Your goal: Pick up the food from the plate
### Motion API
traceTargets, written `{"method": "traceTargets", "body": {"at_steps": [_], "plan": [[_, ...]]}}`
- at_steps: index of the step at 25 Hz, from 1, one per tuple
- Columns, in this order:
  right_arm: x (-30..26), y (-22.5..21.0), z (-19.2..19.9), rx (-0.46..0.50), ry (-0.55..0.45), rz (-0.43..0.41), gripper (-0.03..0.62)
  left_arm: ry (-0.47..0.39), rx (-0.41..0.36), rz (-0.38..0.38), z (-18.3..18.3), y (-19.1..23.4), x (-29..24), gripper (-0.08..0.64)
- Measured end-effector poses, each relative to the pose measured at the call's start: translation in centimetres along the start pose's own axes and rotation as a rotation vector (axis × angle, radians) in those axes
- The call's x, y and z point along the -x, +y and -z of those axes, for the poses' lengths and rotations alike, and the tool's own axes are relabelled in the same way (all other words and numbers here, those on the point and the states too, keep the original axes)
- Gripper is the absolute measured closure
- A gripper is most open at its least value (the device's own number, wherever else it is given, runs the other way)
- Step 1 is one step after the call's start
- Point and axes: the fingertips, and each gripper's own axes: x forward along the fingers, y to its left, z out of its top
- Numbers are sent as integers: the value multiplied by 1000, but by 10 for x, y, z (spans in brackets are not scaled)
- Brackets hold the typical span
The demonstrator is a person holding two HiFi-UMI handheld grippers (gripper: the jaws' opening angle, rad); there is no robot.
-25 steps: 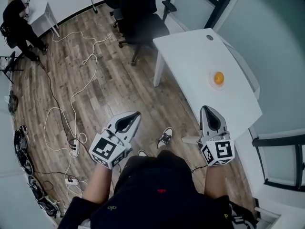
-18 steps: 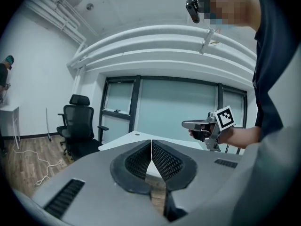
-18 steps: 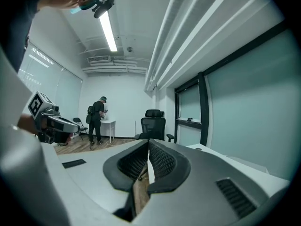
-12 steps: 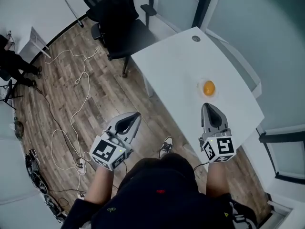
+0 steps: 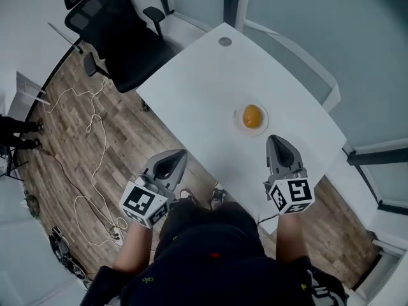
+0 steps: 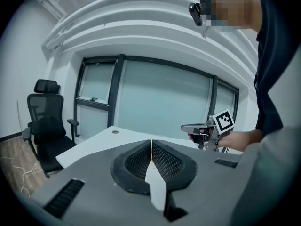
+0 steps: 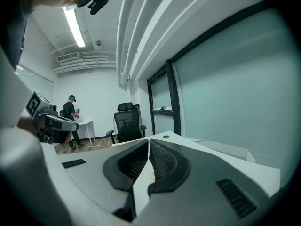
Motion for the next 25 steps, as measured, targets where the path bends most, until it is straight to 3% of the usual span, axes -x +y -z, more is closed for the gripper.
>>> {"method": "traceTargets", "body": {"at_steps": [11, 18, 21, 25], "plan": [[5, -57, 18, -38, 41, 160, 566, 44, -59, 219, -19, -9, -92, 537], [-34, -56, 31, -24, 119, 248, 560, 68, -54, 313, -21, 30, -120, 537], [-62, -56, 45, -33, 171, 276, 416, 86, -46, 343, -15, 55, -129, 537], [-96, -64, 56, 1, 224, 343, 351, 104, -27, 370, -12, 86, -135, 537]]}}
